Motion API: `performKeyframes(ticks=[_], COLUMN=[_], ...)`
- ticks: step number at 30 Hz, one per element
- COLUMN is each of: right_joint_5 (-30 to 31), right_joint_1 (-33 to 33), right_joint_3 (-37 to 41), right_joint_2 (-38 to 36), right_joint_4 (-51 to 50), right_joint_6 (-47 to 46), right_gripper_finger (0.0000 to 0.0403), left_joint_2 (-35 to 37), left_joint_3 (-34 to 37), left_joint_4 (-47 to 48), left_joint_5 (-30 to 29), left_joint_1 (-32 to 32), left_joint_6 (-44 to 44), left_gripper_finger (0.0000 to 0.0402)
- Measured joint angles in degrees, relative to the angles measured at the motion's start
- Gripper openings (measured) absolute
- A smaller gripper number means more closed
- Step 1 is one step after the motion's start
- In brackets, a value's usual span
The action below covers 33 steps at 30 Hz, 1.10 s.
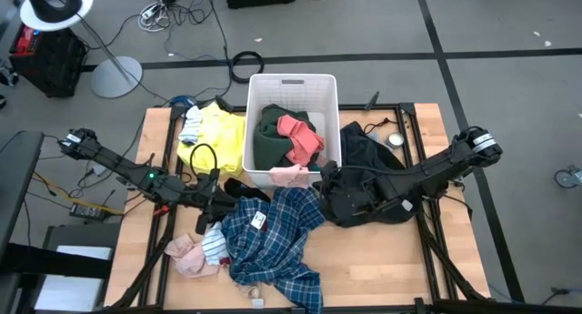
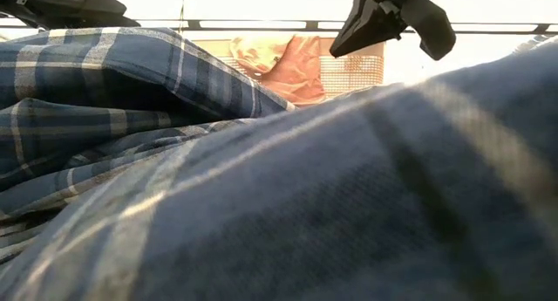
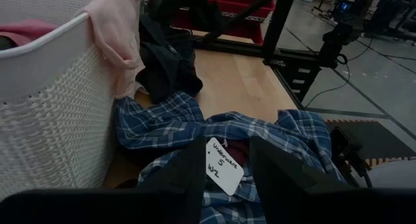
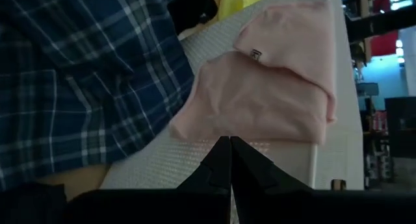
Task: Sort clothes
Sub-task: Put the pink socks into the laundry bin
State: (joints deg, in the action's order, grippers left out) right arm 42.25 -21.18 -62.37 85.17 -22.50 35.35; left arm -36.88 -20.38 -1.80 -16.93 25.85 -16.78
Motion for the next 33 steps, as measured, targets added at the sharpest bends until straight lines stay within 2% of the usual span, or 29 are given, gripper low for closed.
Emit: performKeyframes(ticks=[5, 10, 15, 18, 23, 27, 33], right_joint_5=[-5.47, -6.66, -10.71, -10.61, -10.29, -6.10, -5.82], right_joint_1=[1.53, 3.14, 5.91, 6.53, 6.72, 7.49, 7.86], right_joint_3=[0.00, 0.55, 3.88, 5.32, 5.49, 5.49, 5.49], right_joint_2=[0.02, 0.02, 0.11, 0.11, 0.11, 0.11, 0.11], right_joint_4=[0.00, 0.55, 3.13, 8.78, 19.61, 28.74, 35.71], right_joint_6=[2.35, 4.41, 9.37, 10.69, 22.02, 28.61, 30.82], right_gripper_finger=[0.0001, 0.0001, 0.0001, 0.0001, 0.0001, 0.0001, 0.0003], left_joint_2=[0.01, 0.02, 0.02, 0.02, 0.02, 0.02, 0.01], left_joint_3=[0.00, 0.00, 0.00, 0.00, 0.00, 0.01, 0.00], left_joint_4=[0.04, 0.02, -0.02, -0.02, -0.24, -1.43, -1.53], left_joint_5=[0.01, 0.02, 0.00, 0.00, -0.02, -0.02, -0.02], left_joint_1=[0.00, 0.00, 0.00, 0.00, 0.00, 0.00, 0.00], left_joint_6=[0.00, 1.43, 1.68, 1.62, 1.57, 1.56, 1.55], left_gripper_finger=[0.0124, 0.0124, 0.0124, 0.0124, 0.0124, 0.0124, 0.0124])
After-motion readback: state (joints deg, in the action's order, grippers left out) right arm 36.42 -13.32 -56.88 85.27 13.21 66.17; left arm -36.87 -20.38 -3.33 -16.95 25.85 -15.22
